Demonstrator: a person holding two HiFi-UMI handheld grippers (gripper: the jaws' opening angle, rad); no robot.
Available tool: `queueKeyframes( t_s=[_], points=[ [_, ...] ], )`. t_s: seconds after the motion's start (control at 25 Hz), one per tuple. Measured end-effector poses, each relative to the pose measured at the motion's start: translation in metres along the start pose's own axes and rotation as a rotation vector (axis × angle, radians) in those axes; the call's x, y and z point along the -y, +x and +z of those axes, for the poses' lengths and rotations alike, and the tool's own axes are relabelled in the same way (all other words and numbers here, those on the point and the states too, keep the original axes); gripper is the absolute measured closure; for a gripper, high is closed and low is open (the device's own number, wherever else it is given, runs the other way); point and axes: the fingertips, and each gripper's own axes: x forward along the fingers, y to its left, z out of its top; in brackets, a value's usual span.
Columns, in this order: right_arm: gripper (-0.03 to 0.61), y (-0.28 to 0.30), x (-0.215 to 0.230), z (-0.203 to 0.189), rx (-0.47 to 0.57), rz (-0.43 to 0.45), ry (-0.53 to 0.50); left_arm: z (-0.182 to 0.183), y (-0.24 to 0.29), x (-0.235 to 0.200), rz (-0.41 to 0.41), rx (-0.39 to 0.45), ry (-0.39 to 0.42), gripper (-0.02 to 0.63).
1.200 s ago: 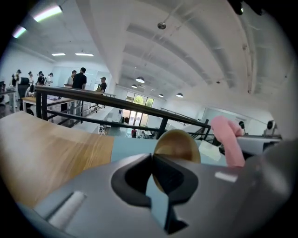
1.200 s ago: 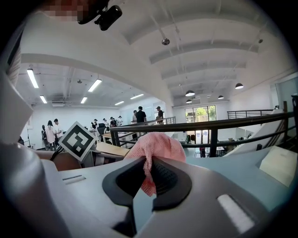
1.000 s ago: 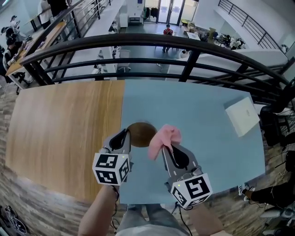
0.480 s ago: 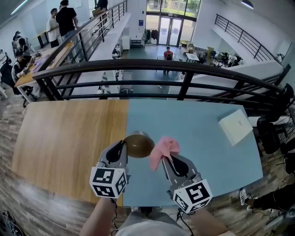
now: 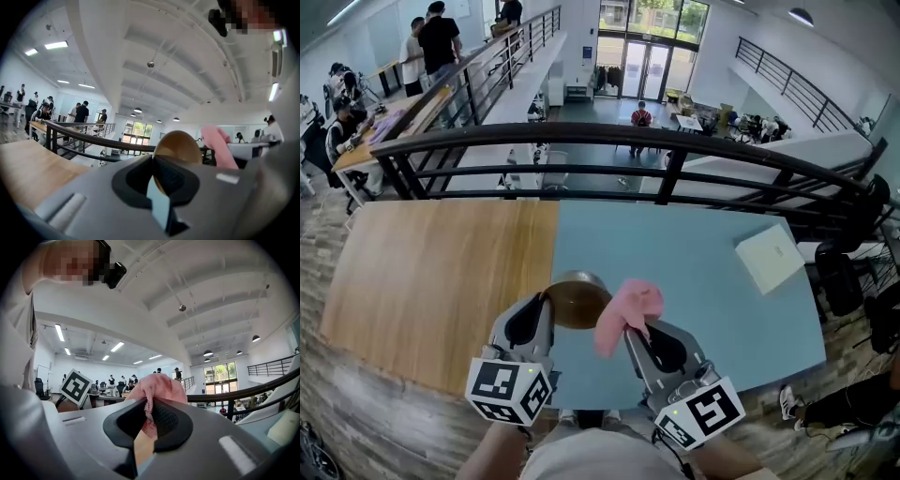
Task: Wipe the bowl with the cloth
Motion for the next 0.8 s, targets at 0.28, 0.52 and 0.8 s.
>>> queueKeyframes(
  t_s=[0.28, 0.52, 0.8],
  points=[
    [0.549, -0.008, -0.035, -0.012, -0.056, 0.093, -0.080, -0.008, -0.022, 0.009, -0.008, -0.010, 0.010, 0.603],
    [0.549, -0.005, -0.054, -0.016, -0.073, 0.138, -0.087, -0.009, -0.029, 0.024, -0.027, -0.013, 0.027, 0.602],
    [0.549, 0.000, -0.055, -0.025, -0.145, 0.078, -0.266, -0.015, -0.039, 0.053, -0.052, -0.008, 0.104, 0.603]
  ],
)
